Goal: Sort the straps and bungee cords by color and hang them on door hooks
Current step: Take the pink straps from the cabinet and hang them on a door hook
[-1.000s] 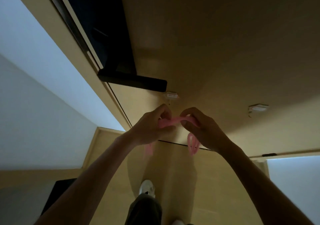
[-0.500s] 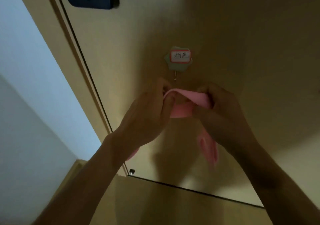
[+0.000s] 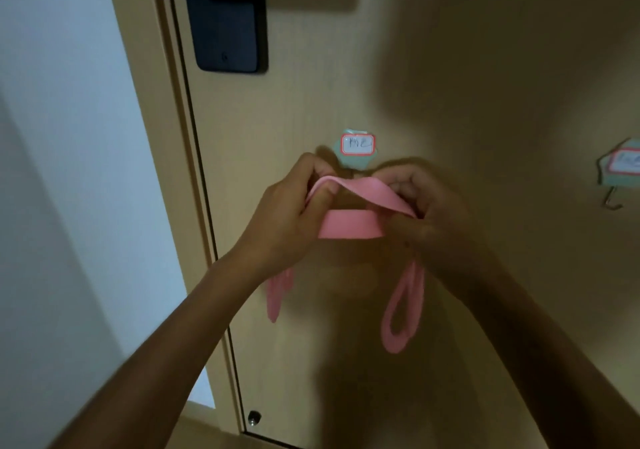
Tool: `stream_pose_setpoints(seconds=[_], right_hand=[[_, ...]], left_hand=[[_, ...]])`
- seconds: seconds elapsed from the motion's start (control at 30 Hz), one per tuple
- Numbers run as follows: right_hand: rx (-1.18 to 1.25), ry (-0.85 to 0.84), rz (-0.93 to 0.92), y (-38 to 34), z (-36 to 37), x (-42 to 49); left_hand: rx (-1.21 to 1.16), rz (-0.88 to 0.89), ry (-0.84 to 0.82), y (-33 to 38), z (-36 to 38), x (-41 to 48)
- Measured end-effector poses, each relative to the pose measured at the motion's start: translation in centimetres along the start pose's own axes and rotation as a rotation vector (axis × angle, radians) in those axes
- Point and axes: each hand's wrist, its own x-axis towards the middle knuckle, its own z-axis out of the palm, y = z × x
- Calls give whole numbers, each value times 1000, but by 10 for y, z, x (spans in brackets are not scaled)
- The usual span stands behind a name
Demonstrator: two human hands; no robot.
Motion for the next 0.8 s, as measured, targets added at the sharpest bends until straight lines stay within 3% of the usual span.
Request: stream_pose_setpoints(seconds=[0.2,0.33,0.43,0.53,0.63,0.73,0.8], right_hand=[[344,-103,120,2,-1,-9],[355,-78,199,5,-3,-8],[383,53,205,-2,-4,-2],[131,127,67,0,1,5],[-252,230,-87,9,3,10],[-449,363,-116,7,5,18],[-569,366,-170,6,9,25]], left_hand=[[-388,-94,-144,5,-6,-5],[-275,-90,-122,4,2,1],[-284,-109,-111,2,6,4],[-319,-121,-44,1,9,7],[-84,-48,47,-2,13,14],[87,51,130,-8,14,20],[160,63,173,-10,16,23]])
